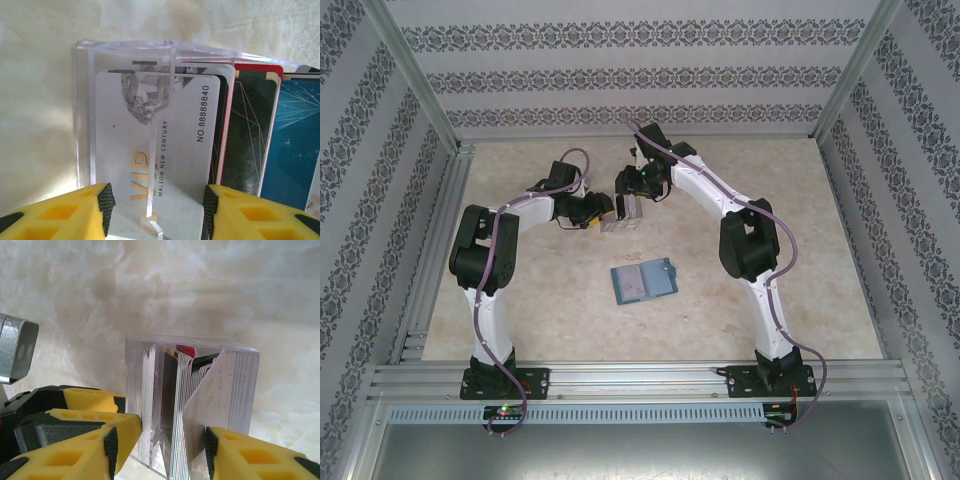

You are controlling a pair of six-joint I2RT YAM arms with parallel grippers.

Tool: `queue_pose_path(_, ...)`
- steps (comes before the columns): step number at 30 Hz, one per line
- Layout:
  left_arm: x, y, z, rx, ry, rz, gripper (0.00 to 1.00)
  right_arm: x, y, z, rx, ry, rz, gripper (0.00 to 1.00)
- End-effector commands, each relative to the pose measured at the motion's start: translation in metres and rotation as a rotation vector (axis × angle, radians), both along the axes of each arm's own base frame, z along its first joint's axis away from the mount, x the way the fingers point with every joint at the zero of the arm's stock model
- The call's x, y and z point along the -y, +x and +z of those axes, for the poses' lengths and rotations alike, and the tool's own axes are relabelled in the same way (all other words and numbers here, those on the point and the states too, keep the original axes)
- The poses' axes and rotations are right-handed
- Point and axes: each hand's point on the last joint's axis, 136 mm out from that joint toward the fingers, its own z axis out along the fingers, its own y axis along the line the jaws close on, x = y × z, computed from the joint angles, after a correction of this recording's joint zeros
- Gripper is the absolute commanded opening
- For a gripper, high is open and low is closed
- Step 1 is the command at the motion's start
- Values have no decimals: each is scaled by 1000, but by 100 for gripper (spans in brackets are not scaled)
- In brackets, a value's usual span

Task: Put the credit cards into the card holder

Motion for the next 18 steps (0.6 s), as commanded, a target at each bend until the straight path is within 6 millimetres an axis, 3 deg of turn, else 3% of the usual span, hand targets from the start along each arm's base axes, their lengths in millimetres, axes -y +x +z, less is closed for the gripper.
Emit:
queue_pose_path(1,10,-9,-14,-38,-5,-22,53,-3,-8,6,3,0,27,49)
queue_pose_path(11,10,-8,-13,-37,-4,-24,53,8,-7,-2,-5,-29,6,19)
queue_pose_path(18,9,-9,-12,-38,1,-27,53,17,-6,11,25,-37,5,13)
